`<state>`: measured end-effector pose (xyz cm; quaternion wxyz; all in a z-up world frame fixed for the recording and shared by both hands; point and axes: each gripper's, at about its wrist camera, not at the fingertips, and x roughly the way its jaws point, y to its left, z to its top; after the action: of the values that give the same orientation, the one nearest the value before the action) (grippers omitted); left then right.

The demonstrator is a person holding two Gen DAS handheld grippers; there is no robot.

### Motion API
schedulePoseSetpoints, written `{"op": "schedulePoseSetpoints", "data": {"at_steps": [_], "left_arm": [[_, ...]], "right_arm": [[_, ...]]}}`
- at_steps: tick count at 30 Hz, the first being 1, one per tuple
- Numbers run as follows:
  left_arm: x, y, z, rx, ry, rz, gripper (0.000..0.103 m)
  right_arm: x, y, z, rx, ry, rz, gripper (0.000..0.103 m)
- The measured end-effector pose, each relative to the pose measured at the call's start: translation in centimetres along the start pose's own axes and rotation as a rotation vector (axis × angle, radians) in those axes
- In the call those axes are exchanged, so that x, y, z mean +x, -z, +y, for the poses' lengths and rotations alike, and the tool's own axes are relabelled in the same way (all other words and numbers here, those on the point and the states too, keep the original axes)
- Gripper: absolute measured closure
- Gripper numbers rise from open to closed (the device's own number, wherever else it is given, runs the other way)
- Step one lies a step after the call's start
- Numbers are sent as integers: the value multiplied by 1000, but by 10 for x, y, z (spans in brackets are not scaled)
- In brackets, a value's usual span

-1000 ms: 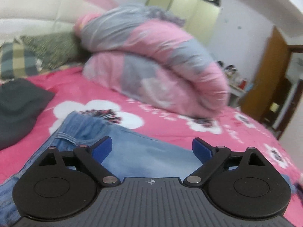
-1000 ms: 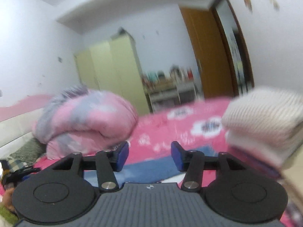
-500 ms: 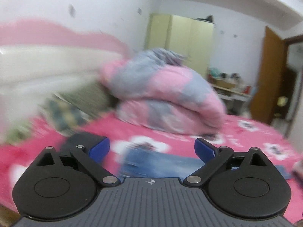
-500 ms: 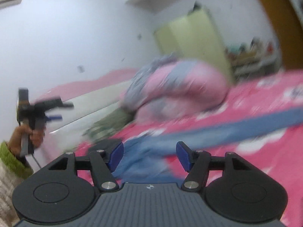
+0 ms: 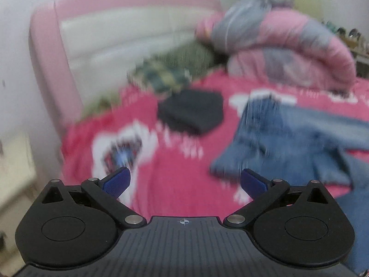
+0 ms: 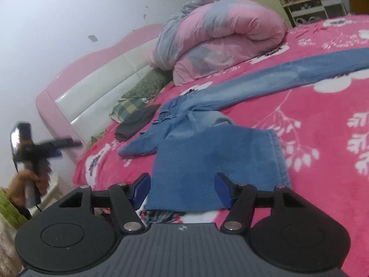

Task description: Fold clothes

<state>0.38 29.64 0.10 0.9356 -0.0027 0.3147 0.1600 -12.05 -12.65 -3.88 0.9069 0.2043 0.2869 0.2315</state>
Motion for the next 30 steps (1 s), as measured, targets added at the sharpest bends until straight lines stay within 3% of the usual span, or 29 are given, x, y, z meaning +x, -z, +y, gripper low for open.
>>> {"op": "schedulePoseSetpoints", "data": {"at_steps": [6, 12, 24, 30], "left_arm": [[26, 28, -3, -92, 83, 42, 1], [46, 38, -11, -193, 175, 34, 1], [81, 40, -29, -391, 409, 82, 23], [98, 37, -31, -450, 409, 102, 40]], "right_arm": [[0, 7, 11, -97, 49, -12, 39], [24, 20, 40, -261, 73, 48, 39], [76, 47, 93, -660, 153, 86, 36], [99, 55, 103, -756, 189, 99, 34]]}}
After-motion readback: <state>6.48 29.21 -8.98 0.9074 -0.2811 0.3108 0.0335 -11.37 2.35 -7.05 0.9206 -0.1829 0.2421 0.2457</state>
